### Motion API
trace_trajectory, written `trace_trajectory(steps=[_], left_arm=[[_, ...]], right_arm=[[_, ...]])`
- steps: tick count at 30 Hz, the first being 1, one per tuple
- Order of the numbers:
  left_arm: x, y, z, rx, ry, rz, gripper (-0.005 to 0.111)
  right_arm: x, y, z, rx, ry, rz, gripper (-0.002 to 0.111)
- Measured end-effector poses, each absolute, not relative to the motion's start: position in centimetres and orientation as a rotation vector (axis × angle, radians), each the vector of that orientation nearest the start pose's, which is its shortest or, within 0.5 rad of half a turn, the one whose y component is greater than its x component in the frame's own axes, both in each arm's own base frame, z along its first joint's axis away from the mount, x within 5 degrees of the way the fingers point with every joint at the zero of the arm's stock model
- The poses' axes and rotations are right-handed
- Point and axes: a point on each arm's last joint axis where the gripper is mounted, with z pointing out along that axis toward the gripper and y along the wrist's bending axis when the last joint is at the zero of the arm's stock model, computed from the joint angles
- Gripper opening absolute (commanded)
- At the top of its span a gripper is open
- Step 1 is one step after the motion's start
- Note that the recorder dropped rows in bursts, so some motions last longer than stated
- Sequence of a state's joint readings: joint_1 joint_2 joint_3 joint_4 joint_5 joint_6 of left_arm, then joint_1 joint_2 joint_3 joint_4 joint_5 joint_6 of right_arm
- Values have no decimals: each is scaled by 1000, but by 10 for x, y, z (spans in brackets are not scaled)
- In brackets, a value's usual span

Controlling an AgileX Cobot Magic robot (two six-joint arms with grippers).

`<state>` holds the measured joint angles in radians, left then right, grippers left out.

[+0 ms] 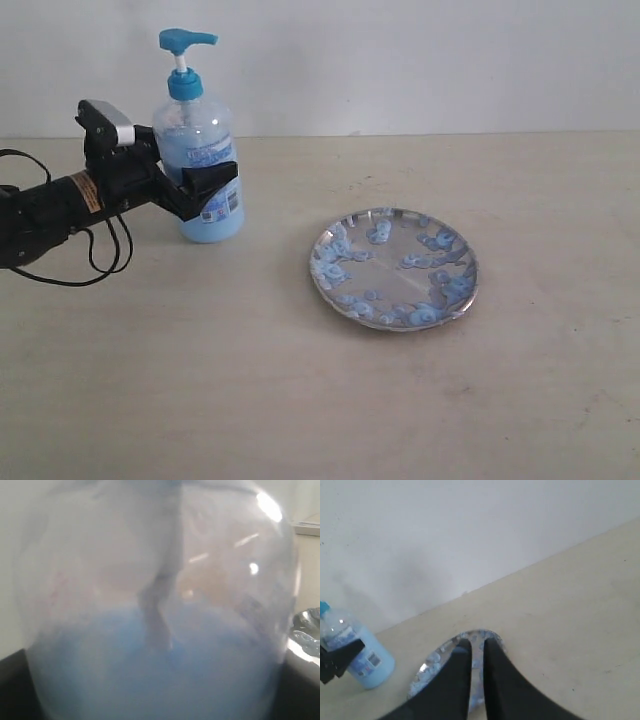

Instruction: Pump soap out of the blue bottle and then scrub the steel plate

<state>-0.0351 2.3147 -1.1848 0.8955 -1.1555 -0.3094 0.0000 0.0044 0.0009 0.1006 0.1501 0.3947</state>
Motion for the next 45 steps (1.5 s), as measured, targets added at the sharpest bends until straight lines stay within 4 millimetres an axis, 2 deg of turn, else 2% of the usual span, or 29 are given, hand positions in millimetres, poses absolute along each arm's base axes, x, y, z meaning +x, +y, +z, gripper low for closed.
trace_trajectory(steps=[7, 9, 12, 15, 18, 20, 24, 26, 29, 32, 36, 41, 45], left_arm=[[420, -96, 97, 860, 1459, -595, 4], [418, -105, 98, 897, 1447, -607, 4], [414, -119, 103, 962, 1440, -612, 4], [410, -134, 108, 1021, 1454, -591, 4], [408, -141, 110, 1052, 1463, -577, 4], [408, -142, 112, 1058, 1461, -574, 4], [408, -142, 112, 1061, 1466, -570, 4], [408, -142, 112, 1061, 1466, -570, 4], [408, -142, 112, 1061, 1466, -570, 4], [408, -142, 112, 1061, 1466, -570, 4], [408, -142, 112, 1063, 1464, -567, 4], [408, -142, 112, 1066, 1461, -564, 4], [408, -142, 112, 1066, 1461, -564, 4]], right_arm=[[58, -2, 227, 348, 1308, 406, 5], [67, -2, 226, 362, 1349, 395, 5], [86, -2, 221, 366, 1499, 352, 5], [117, 3, 236, 210, 1601, 254, 5], [164, 14, 260, -59, 1641, 178, 5], [200, 25, 279, -261, 1593, 176, 5], [253, 47, 315, -510, 1423, 311, 0], [274, 59, 336, -521, 1373, 438, 0], [300, 79, 347, -554, 1369, 538, 0], [319, 105, 346, -604, 1380, 592, 0], [342, 135, 325, -630, 1490, 590, 0], [358, 153, 286, -654, 1629, 569, 0], [359, 158, 281, -690, 1627, 549, 0]])
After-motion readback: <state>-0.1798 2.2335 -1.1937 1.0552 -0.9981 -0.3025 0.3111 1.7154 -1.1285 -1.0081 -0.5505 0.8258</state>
